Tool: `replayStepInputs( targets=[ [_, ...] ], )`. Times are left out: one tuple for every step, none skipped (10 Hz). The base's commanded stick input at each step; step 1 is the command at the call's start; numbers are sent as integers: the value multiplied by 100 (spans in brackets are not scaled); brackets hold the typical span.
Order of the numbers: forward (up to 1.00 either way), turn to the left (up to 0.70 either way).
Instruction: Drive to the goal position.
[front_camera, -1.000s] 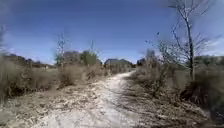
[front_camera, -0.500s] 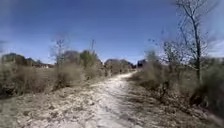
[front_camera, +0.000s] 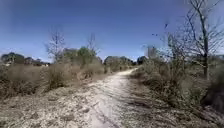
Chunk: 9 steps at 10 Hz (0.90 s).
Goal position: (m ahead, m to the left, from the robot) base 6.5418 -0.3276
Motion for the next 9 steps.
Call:
replayStepInputs(
  targets=[
    [70, 0],
    [70, 0],
    [70, 0],
    [70, 0],
    [70, 0],
    [70, -4],
    [70, -34],
    [70, -35],
    [70, -35]
  ],
)
